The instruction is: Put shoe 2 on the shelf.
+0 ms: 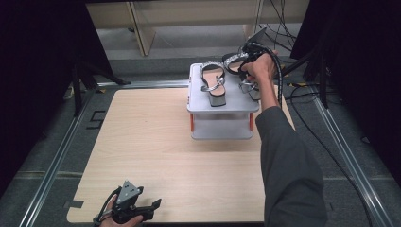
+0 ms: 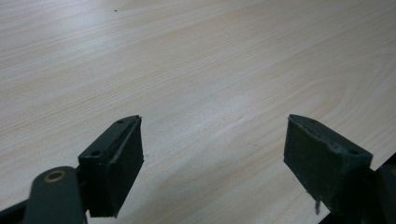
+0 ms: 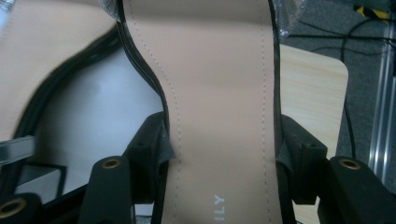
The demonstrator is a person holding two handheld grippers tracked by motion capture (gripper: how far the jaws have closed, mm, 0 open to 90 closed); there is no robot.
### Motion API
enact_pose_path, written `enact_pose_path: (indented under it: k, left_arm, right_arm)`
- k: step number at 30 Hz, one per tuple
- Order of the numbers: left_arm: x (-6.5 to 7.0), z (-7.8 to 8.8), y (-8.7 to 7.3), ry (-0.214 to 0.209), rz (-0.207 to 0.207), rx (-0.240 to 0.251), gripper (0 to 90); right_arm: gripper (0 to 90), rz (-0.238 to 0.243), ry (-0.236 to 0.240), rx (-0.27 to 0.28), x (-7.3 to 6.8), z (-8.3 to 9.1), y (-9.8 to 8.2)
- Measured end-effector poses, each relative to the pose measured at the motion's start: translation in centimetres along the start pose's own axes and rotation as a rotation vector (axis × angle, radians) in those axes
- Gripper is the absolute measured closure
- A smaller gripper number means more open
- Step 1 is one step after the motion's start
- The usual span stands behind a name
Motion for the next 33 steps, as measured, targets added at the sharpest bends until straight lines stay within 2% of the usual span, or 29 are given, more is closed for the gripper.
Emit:
enact_pose_path:
  k: [5,6,8,9,11,12,13,14,17,19,21,24,25,26,27,29,30,31,32,33]
  left_arm:
    - [0.1,0.0,0.1,0.001,0.002,0.001,19.5]
    - [0.2,0.0,0.1,-0.005,0.007,0.012,19.5]
    - [0.1,0.1,0.0,-0.005,-0.005,0.002,19.5]
    - [0.2,0.0,0.1,-0.005,0.005,0.01,19.5]
    - [0.3,0.0,0.1,-0.007,0.007,0.013,19.5]
    - [0.0,0.1,0.0,0.002,-0.02,-0.007,19.5]
    - [0.1,0.1,0.0,-0.001,-0.013,-0.002,19.5]
    - [0.0,0.1,0.0,0.002,-0.024,-0.011,19.5]
    - [0.4,0.0,0.0,-0.01,0.002,0.007,19.5]
    - [0.4,0.1,0.1,-0.01,0.001,0.005,19.5]
    - [0.2,0.0,0.0,-0.001,-0.015,-0.009,19.5]
    - [0.1,0.1,-0.1,0.001,-0.025,-0.015,19.5]
    - [0.2,0.1,0.0,-0.002,-0.015,-0.007,19.5]
    - [0.4,0.0,0.0,-0.01,0.003,0.003,19.5]
    - [0.4,0.0,0.0,-0.01,0.002,0.002,19.5]
    - [0.3,0.0,-0.1,-0.006,-0.006,-0.007,19.5]
    - [0.2,0.0,-0.1,0.003,-0.027,-0.021,19.5]
    - [0.2,0.1,-0.1,-0.002,-0.026,-0.021,19.5]
    - [0.4,0.0,0.0,-0.012,-0.011,-0.011,19.5]
    - [0.4,0.0,-0.1,-0.013,-0.011,-0.009,19.5]
  right_arm:
    - [42.4,-0.055,-0.017,-0.028,-0.1,-1.2,0.0]
    - [42.4,-0.051,-0.021,-0.021,0.0,-1.5,0.1]
    - [42.3,-0.065,-0.035,-0.033,-0.4,-1.7,0.2]
    - [42.3,-0.064,-0.03,-0.03,-0.4,-1.8,0.2]
    - [42.2,-0.09,-0.031,-0.033,-0.6,-2.0,0.3]
    - [42.1,-0.09,-0.033,-0.032,-0.7,-2.1,0.3]
    - [42.0,-0.098,-0.03,-0.034,-0.8,-2.2,0.3]
    - [42.0,-0.114,-0.03,-0.04,-0.9,-2.3,0.3]
    - [41.8,-0.131,-0.029,-0.026,-0.9,-2.4,0.2]
    - [41.0,-0.135,-0.019,-0.02,-0.9,-2.5,0.2]
    - [39.4,-0.176,0.009,-0.015,-1.2,-2.4,0.2]
    - [32.4,-0.188,0.036,-0.022,-1.4,-2.5,0.0]
    - [27.5,-0.192,0.062,-0.04,-1.7,-2.6,0.0]
    - [27.0,-0.218,0.082,-0.05,-2.0,-2.5,-0.1]
    - [26.0,-0.188,0.092,-0.04,-1.7,-2.4,-0.1]
    - [24.8,-0.218,0.125,-0.032,-1.8,-2.0,-0.1]
    - [24.6,-0.251,0.143,-0.027,-1.8,-1.9,0.0]
    - [24.8,-0.268,0.156,-0.029,-1.7,-1.8,0.0]
    - [25.2,-0.259,0.159,-0.026,-1.4,-1.8,-0.1]
    - [25.2,-0.298,0.165,-0.019,-1.4,-1.9,0.0]
Point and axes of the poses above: each handheld gripper's, and its own axes: z roughly backward along the jaws, y roughly out of its top, x roughly to its right, the point moved 5 cm from there along -z, roughly forward along the jaws, and after that the axes turned 2 degrees about -z, right-handed, at the moved point
